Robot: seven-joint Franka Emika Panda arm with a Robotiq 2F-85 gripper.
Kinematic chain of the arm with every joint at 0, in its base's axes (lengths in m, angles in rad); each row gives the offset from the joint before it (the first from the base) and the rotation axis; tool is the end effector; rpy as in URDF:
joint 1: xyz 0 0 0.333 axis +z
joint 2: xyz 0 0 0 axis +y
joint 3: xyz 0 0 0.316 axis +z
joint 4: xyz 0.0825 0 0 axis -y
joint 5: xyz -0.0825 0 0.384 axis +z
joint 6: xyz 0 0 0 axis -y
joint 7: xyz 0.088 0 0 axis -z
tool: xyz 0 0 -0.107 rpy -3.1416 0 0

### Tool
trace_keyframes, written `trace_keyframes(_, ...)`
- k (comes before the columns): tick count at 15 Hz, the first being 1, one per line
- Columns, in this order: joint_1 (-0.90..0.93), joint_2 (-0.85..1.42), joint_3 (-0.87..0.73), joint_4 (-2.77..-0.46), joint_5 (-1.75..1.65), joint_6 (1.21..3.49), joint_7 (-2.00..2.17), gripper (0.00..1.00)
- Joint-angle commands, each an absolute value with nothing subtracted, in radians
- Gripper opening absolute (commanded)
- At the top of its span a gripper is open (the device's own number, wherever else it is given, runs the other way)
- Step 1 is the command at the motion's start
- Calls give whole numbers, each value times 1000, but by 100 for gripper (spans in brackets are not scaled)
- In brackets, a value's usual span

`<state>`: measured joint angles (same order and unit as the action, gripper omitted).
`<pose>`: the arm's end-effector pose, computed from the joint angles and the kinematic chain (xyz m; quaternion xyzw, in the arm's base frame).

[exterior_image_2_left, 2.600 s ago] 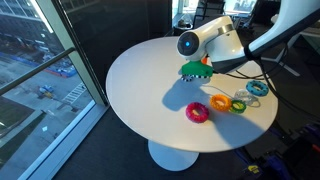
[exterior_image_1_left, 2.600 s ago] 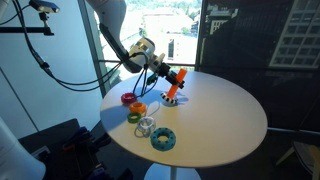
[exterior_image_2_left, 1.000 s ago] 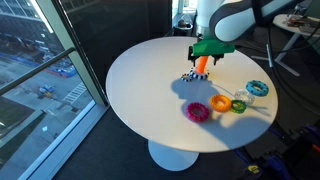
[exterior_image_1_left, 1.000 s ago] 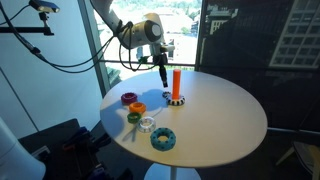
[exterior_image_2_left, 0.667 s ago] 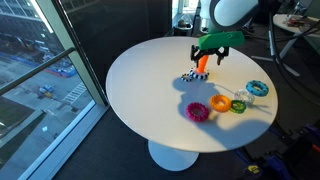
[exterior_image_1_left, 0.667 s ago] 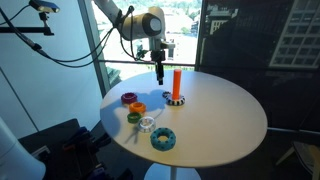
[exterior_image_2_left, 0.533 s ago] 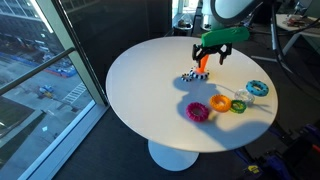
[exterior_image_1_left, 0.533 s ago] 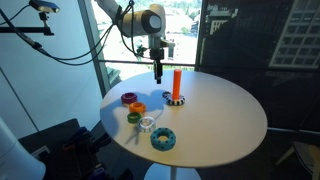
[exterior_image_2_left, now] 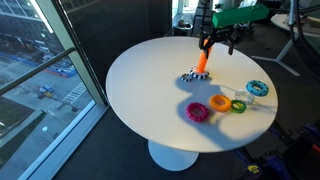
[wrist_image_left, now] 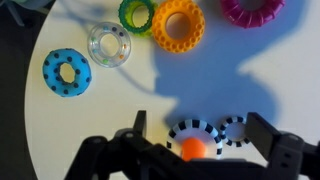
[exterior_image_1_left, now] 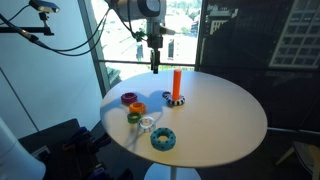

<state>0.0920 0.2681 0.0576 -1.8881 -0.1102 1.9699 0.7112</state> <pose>0.5904 0.0803 0.3515 0.9627 -0.2509 -0.0670 0.0757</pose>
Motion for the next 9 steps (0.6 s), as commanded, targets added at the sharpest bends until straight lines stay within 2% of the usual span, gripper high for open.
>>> trace_keyframes(1,98,188,48,-1909,-69,1947,666,100)
trace_keyframes(9,92,75,56,-1930,-28,1964,638,100)
